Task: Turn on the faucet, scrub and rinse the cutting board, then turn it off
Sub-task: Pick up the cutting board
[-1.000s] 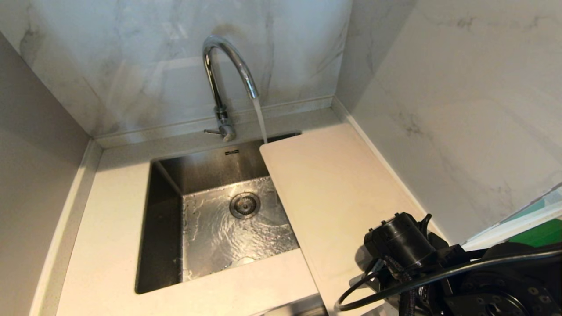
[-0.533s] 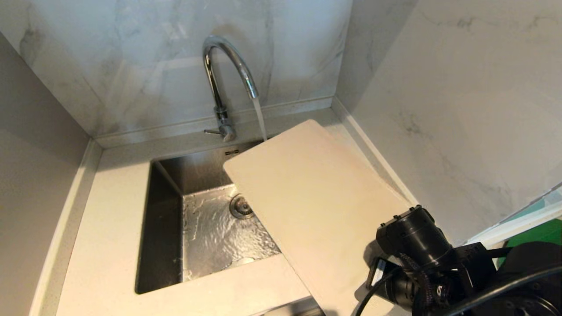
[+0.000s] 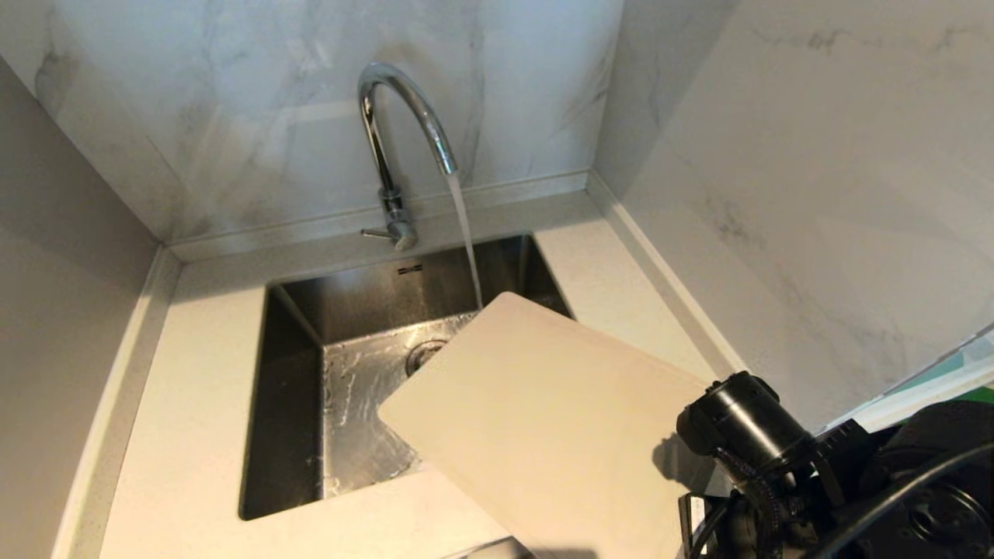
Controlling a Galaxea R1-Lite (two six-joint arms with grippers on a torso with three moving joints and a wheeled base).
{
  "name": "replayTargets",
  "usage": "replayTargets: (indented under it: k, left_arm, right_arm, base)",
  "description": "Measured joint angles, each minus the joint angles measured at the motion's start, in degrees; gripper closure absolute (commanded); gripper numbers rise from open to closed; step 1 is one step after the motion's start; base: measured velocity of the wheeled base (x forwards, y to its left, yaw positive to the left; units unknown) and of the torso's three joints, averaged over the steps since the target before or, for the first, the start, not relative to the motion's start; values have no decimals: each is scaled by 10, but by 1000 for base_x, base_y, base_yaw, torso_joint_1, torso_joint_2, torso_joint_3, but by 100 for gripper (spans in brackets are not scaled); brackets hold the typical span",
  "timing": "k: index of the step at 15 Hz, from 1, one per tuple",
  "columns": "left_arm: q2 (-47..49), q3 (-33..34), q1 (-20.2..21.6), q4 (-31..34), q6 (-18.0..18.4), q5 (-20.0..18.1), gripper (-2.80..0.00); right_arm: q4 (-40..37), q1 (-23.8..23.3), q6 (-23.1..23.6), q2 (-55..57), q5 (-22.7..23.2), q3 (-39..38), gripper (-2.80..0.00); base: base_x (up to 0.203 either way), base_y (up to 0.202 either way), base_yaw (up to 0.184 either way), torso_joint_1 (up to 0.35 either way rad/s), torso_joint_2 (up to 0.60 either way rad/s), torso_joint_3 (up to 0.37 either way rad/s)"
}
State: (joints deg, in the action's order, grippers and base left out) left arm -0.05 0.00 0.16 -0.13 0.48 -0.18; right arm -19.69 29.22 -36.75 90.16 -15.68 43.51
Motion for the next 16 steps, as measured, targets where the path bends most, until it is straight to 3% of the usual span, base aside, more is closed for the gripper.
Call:
replayTargets:
  k: [4,11,16]
  left_arm:
    - [0,0,0,0,0,0,0]
    - [0,0,0,0,0,0,0]
    - [0,0,0,0,0,0,0]
  right_arm:
    - [-31,-37,75,3,-1,41,0]
    - [-181,-46,90,17,-7,188,0]
    - [-232,-47,128,38,-25,252,0]
  base:
    - [0,0,0,0,0,0]
    - [0,0,0,0,0,0]
    - [0,0,0,0,0,0]
